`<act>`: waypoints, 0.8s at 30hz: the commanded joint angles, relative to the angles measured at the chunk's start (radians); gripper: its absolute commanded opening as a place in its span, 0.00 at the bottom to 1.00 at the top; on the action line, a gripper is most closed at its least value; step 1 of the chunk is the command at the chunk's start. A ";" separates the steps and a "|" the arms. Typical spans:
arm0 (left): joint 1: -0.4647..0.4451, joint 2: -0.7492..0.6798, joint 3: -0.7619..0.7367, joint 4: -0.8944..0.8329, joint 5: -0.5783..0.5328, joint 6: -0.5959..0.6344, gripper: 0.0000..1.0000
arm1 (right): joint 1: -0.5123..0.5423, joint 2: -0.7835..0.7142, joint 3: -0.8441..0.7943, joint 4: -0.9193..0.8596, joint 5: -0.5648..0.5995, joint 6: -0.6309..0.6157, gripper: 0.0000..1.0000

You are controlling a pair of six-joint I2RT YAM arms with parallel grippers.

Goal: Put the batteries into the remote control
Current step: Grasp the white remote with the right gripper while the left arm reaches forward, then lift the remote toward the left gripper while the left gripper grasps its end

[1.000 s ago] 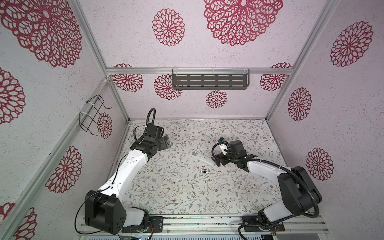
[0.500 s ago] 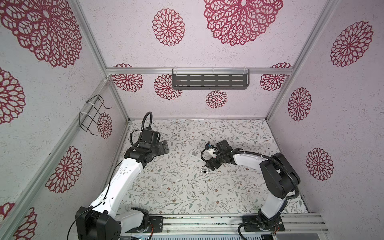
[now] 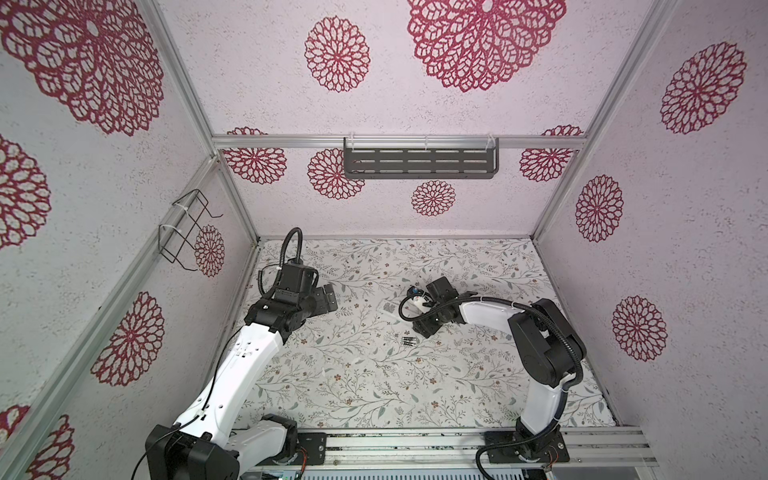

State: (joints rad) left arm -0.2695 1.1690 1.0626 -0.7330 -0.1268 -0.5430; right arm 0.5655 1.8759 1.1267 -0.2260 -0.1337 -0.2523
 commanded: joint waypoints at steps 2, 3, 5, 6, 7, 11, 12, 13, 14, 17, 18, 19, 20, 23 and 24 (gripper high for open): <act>0.006 0.002 -0.020 0.060 0.106 -0.044 0.97 | 0.011 0.004 0.021 -0.022 0.013 -0.016 0.66; 0.006 0.006 -0.029 0.075 0.129 -0.057 0.97 | 0.015 -0.001 0.017 -0.018 0.017 -0.016 0.64; 0.006 0.010 -0.047 0.114 0.176 -0.081 0.97 | 0.023 -0.010 0.009 -0.009 0.014 -0.013 0.57; 0.006 0.013 -0.059 0.137 0.201 -0.096 0.98 | 0.025 -0.018 0.004 -0.003 0.007 -0.008 0.54; 0.005 0.017 -0.069 0.161 0.219 -0.110 0.97 | 0.027 -0.025 0.001 0.004 -0.004 -0.002 0.50; 0.000 0.039 -0.110 0.256 0.297 -0.154 0.98 | 0.029 -0.084 -0.034 0.063 -0.045 0.037 0.46; -0.004 0.045 -0.122 0.287 0.317 -0.164 0.97 | 0.030 -0.106 -0.046 0.088 -0.055 0.051 0.45; -0.007 0.051 -0.134 0.318 0.334 -0.177 0.97 | 0.030 -0.124 -0.057 0.110 -0.061 0.062 0.44; -0.009 0.056 -0.145 0.344 0.348 -0.188 0.97 | 0.030 -0.144 -0.065 0.127 -0.065 0.072 0.44; -0.018 0.076 -0.165 0.411 0.380 -0.229 0.98 | 0.032 -0.209 -0.096 0.180 -0.101 0.098 0.43; -0.021 0.084 -0.169 0.431 0.386 -0.242 0.97 | 0.034 -0.231 -0.106 0.198 -0.117 0.106 0.43; -0.025 0.089 -0.173 0.454 0.395 -0.255 0.97 | 0.035 -0.247 -0.112 0.208 -0.126 0.110 0.43; -0.027 0.096 -0.179 0.481 0.407 -0.270 0.97 | 0.040 -0.271 -0.117 0.218 -0.140 0.121 0.43; -0.039 0.117 -0.191 0.578 0.447 -0.319 0.98 | 0.062 -0.325 -0.120 0.232 -0.155 0.143 0.43; -0.047 0.125 -0.188 0.602 0.457 -0.329 0.97 | 0.074 -0.345 -0.122 0.235 -0.153 0.147 0.43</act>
State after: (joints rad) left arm -0.2993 1.2774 0.8772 -0.2783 0.2745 -0.8032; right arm 0.6113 1.6016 1.0019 -0.0593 -0.2405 -0.1463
